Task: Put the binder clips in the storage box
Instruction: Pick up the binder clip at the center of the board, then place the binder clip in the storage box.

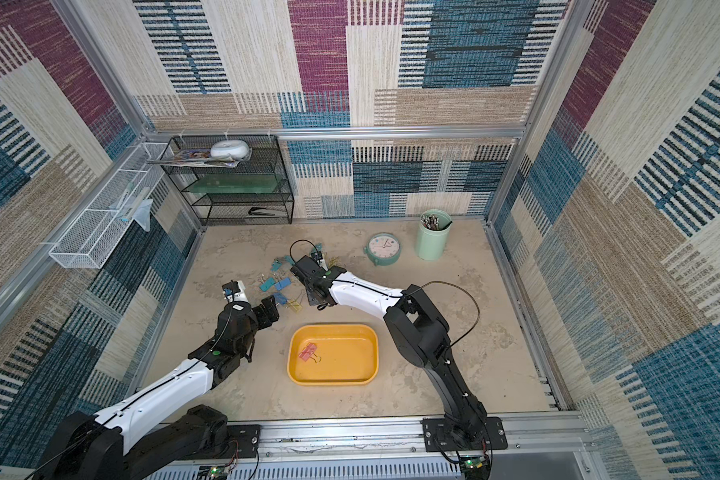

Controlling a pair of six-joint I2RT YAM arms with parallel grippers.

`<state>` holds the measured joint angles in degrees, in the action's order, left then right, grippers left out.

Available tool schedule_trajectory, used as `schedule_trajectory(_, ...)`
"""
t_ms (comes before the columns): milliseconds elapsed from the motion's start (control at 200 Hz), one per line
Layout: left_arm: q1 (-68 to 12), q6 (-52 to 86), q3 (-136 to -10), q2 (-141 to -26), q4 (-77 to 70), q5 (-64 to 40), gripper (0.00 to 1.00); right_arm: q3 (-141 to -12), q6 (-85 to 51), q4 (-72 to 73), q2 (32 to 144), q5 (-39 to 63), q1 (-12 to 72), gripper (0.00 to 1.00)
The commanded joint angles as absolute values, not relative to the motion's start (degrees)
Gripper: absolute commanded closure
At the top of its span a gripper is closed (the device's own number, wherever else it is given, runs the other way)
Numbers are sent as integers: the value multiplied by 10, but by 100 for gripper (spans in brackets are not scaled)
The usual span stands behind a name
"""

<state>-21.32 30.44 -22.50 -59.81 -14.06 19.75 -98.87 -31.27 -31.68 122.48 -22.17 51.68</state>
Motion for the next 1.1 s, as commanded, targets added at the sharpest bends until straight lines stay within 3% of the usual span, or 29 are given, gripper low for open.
schedule_trajectory(0,-213,303,-228,-597,-139,200,13,-942,-323,-264,1162,-239,517,100)
schedule_trajectory(180,-213,296,-226,-593,-147,181,11,-763,-374,-109,973,-165,517,100)
schedule_trajectory(356,-213,252,-226,-585,-188,43,0,-516,-474,99,783,-58,524,100)
schedule_trajectory(476,-214,243,-223,-587,-200,20,1,-401,-548,186,723,-42,549,100)
schedule_trajectory(651,-214,234,-225,-595,-197,31,1,-353,-614,273,760,-32,598,100)
schedule_trajectory(1097,-214,241,-230,-603,-185,45,1,-424,-600,322,960,-26,622,100)
